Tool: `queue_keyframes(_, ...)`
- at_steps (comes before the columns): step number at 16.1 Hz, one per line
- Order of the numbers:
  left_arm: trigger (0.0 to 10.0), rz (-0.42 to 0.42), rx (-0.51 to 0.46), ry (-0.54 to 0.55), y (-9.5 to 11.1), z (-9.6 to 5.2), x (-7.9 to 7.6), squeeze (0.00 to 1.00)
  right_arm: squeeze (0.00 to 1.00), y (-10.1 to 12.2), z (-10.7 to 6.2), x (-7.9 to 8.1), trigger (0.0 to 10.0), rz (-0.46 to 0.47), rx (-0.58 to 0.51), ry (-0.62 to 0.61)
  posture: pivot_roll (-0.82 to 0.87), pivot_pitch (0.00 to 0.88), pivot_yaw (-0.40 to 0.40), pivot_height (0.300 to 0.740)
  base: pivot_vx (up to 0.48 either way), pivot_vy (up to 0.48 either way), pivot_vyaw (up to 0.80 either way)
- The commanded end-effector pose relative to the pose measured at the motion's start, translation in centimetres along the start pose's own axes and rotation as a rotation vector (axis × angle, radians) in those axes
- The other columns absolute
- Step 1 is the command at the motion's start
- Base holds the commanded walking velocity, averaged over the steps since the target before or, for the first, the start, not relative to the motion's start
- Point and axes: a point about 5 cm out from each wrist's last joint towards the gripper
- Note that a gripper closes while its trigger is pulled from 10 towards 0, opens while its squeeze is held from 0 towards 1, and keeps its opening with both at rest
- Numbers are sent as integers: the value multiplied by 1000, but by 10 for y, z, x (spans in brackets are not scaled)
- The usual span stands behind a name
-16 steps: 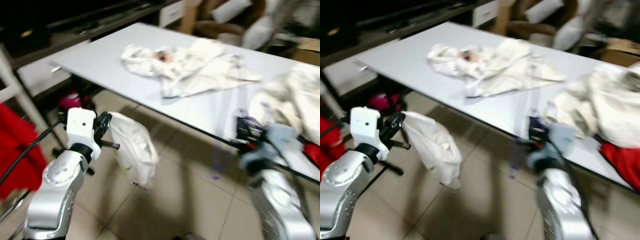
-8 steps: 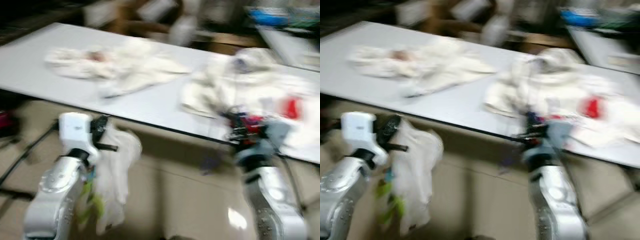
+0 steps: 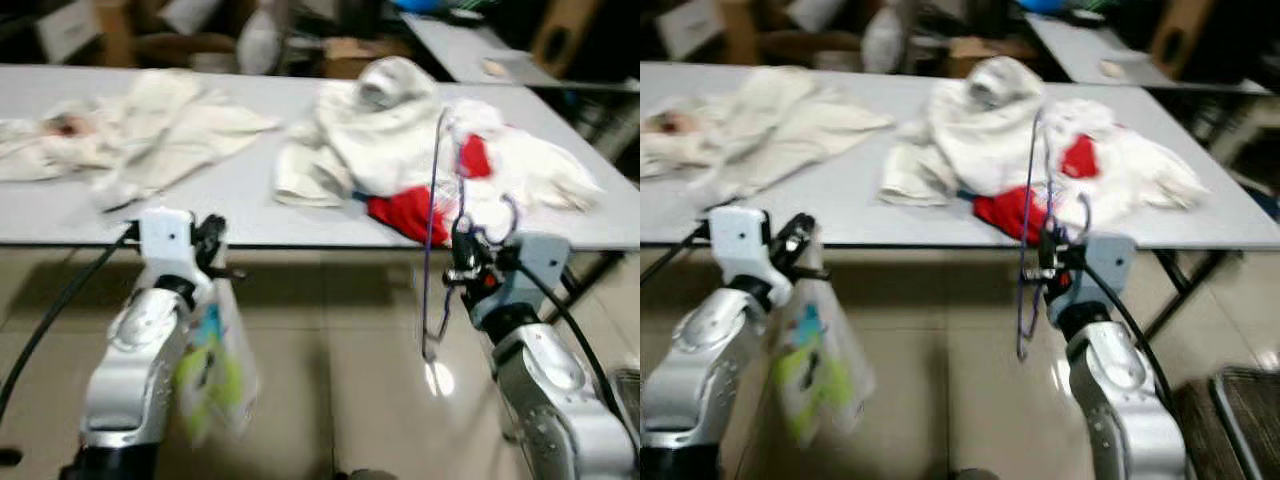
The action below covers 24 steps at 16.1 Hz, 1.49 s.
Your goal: Hang hanger
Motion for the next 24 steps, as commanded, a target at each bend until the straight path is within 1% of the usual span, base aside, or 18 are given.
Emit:
queue_keyframes(1,10000,11,-46,-54,10,8,-11,0,0,3,5,0,10000,13,7,14,-153,0,11,740,0,0,0)
queue_keyframes(2,10000,-3,-54,-69,13,12,-14,0,0,9,9,-2,10000,31,-25,7,-156,0,12,740,0,0,0)
queue_keyframes(3,10000,11,-67,-77,16,15,-16,0,0,12,9,-1,10000,12,-39,20,-149,0,10,740,270,0,0)
queue_keyframes(5,10000,12,-75,-87,20,17,-18,0,0,13,8,0,10000,-27,-36,67,-136,0,-5,740,277,0,0)
queue_keyframes(6,10000,10,-77,-88,22,17,-18,0,0,13,9,1,10000,-30,-32,84,-136,0,-7,740,300,0,0)
queue_keyframes(7,10000,8,-86,-111,27,19,-19,0,0,18,10,5,10000,-30,-47,127,-141,0,-11,740,330,0,0)
queue_keyframes(8,10000,16,-91,-113,29,20,-19,0,0,19,10,5,10000,-36,-52,139,-141,0,-11,740,337,0,0)
queue_keyframes(9,10000,28,-106,-114,34,26,-18,0,0,22,10,3,10000,-70,-59,166,-136,0,-24,740,341,0,0)
queue_keyframes(11,10000,66,-131,-147,52,38,-17,0,0,32,8,-9,10000,-140,-88,235,-130,0,-31,740,334,0,0)
queue_keyframes(12,10000,103,-137,-180,63,43,-17,0,0,39,3,-16,10000,-183,-103,306,-131,0,-30,740,334,0,0)
queue_keyframes(14,10000,139,-165,-286,86,53,-24,0,0,51,-11,-29,10000,-259,-93,442,-130,0,-19,740,330,0,0)
queue_keyframes(15,10000,149,-180,-320,97,57,-27,0,0,54,-17,-35,10000,-298,-74,484,-136,0,-12,740,330,0,0)
queue_keyframes(16,10000,147,-180,-336,104,65,-29,0,0,55,-22,-42,10000,-323,-54,506,-144,0,2,740,334,0,-800)
queue_keyframes(18,10000,162,-174,-362,107,71,-33,0,0,55,-26,-44,10000,-325,-42,523,-152,0,13,740,332,0,-800)
queue_keyframes(19,10000,151,-171,-367,109,75,-37,0,0,54,-31,-42,10000,-325,-32,559,-160,0,23,740,341,0,-800)
queue_keyframes(21,10000,141,-171,-372,110,78,-39,0,0,52,-37,-37,10000,-330,-22,603,-165,0,24,740,347,0,-800)
queue_keyframes(23,10000,133,-173,-367,112,81,-37,0,0,49,-42,-36,10000,-332,15,651,-166,0,22,740,386,0,-213)
queue_keyframes(24,10000,135,-179,-346,115,84,-34,0,0,46,-49,-35,10000,-337,49,712,-164,0,19,740,382,0,0)
Point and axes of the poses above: a point about 5 cm out from each wrist's last joint towards the gripper, its own z axis pointing out of the wrist towards the gripper, its own y axis along the axis of the wrist's last joint, x = y × z, and after that the axes turned 9 degrees about -z, right-handed
